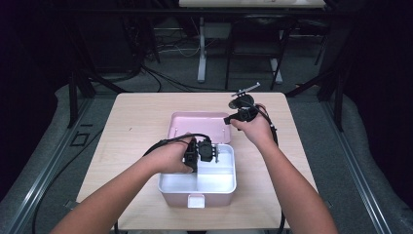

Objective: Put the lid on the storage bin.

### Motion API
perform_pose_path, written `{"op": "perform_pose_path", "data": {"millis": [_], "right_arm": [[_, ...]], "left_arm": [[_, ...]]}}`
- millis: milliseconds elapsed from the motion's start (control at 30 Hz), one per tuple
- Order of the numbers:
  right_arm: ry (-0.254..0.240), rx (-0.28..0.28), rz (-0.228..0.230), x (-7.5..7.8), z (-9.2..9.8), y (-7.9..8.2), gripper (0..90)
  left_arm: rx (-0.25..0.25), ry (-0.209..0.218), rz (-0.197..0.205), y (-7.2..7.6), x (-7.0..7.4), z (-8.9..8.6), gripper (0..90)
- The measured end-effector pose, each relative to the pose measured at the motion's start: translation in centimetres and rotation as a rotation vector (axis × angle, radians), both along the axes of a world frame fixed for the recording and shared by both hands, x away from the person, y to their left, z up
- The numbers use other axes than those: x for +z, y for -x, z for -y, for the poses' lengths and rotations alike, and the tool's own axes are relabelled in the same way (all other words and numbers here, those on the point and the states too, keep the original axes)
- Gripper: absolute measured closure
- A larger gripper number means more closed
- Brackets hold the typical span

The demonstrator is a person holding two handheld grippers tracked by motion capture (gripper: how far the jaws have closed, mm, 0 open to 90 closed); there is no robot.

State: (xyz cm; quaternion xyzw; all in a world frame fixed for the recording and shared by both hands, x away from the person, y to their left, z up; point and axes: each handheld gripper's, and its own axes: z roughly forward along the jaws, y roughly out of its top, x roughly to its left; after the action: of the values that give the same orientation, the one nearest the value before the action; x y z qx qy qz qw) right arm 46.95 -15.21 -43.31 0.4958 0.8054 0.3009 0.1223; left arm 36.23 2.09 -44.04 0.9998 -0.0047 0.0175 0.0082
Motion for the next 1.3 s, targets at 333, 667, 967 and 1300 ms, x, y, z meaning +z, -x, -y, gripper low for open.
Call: {"op": "perform_pose_path", "data": {"millis": [333, 667, 967, 1300], "right_arm": [[0.003, -0.010, -0.065, -1.3, -1.2, -1.8, 48.9], [0.047, -0.067, -0.069, -2.3, -2.0, -3.1, 52.7], [0.044, -0.139, -0.078, -3.0, -1.3, -3.8, 60.3], [0.076, -0.163, -0.117, -3.7, -1.2, -4.4, 65.4]], "left_arm": [[-0.009, -0.003, 0.016, 0.1, 0.0, 0.0, 87.0], [-0.001, 0.001, 0.013, 0.1, 0.0, 0.0, 87.0], [-0.001, -0.001, 0.013, 0.1, 0.0, 0.0, 87.0], [0.001, 0.000, 0.013, 0.1, 0.0, 0.0, 87.0]]}}
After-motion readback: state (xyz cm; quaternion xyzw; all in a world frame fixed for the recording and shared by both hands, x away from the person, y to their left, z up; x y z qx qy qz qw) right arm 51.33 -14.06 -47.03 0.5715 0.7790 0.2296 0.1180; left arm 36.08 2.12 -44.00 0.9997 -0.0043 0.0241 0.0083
